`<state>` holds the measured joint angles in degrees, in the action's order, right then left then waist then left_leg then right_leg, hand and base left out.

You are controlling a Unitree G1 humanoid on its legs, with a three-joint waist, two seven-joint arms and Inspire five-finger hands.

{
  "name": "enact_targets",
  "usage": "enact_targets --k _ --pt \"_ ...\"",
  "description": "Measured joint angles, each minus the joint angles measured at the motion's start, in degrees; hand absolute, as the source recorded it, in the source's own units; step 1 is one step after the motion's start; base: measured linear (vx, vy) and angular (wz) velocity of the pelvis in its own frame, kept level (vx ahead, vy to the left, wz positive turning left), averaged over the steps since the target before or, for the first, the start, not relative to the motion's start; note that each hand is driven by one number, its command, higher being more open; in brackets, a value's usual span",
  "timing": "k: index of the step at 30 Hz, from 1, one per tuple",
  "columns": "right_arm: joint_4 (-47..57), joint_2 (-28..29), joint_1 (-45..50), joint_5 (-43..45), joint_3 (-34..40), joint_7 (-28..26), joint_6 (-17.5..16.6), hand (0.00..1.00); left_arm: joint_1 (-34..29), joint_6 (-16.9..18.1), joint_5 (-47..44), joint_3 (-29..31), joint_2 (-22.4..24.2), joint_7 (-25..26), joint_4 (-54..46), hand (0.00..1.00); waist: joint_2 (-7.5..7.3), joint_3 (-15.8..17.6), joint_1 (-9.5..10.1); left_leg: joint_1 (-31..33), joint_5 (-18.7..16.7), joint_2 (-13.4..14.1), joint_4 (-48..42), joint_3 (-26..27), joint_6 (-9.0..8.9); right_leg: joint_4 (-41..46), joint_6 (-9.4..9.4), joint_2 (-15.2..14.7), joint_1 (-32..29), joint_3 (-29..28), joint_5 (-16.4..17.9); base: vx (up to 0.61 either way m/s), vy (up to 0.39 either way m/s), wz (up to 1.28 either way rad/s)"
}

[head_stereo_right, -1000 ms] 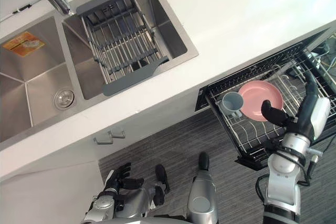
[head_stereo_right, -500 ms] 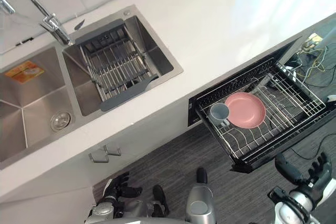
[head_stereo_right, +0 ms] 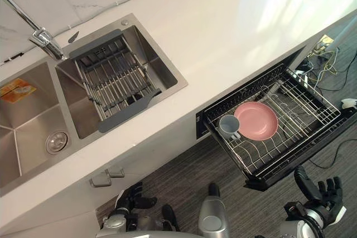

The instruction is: Walk over to the sink, pick up the cup, carry it to the dishwasher, place the cup inside the dishwasher, then close the dishwasher door

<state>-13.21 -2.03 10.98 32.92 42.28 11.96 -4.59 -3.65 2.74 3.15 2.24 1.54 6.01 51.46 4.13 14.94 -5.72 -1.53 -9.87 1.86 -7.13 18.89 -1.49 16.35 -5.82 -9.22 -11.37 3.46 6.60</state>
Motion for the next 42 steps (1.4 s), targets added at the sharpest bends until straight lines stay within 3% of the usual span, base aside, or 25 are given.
enact_targets --k 6,17,30,42 --pt "-1.2 -4.9 -2.7 1.3 -3.7 -1.7 -0.6 0.9 0.0 0.3 -0.3 -0.4 -0.2 -0.2 0.0 0.9 0.43 -0.3 0.37 1.0 0.0 0.1 -0.7 -1.3 -0.05 1.2 0.24 -0.4 -0.6 1.2 0.6 -0.03 -0.012 0.11" --pt "-4.2 -8.3 -2.9 1.4 -7.9 -1.8 -2.5 0.9 0.0 0.9 -0.3 -2.8 -1.9 -1.2 0.6 0.9 0.68 -0.5 -0.16 2.2 1.5 -0.6 0.3 -4.6 0.09 0.0 -0.14 -1.4 0.1 4.2 0.1 -0.01 0.006 0.15" --pt "-10.8 -15.7 -14.3 0.5 -21.7 -1.9 -2.6 0.9 -0.3 1.2 -0.3 -4.9 -4.9 -1.4 1.3 0.9 1.07 -0.6 0.91 7.4 7.1 -1.4 1.9 -10.9 0.9 -8.9 0.58 -1.5 1.7 10.3 -7.0 -0.08 0.011 0.23" --pt "-20.3 -20.2 -26.6 -3.2 -26.9 -1.9 -2.6 0.9 -0.2 2.0 -1.0 -4.9 -4.9 -1.4 0.4 0.9 2.06 0.2 3.08 10.0 9.3 -1.5 2.7 -14.4 0.86 -10.5 1.17 -1.3 1.5 13.9 -8.5 -0.05 -0.001 0.16"
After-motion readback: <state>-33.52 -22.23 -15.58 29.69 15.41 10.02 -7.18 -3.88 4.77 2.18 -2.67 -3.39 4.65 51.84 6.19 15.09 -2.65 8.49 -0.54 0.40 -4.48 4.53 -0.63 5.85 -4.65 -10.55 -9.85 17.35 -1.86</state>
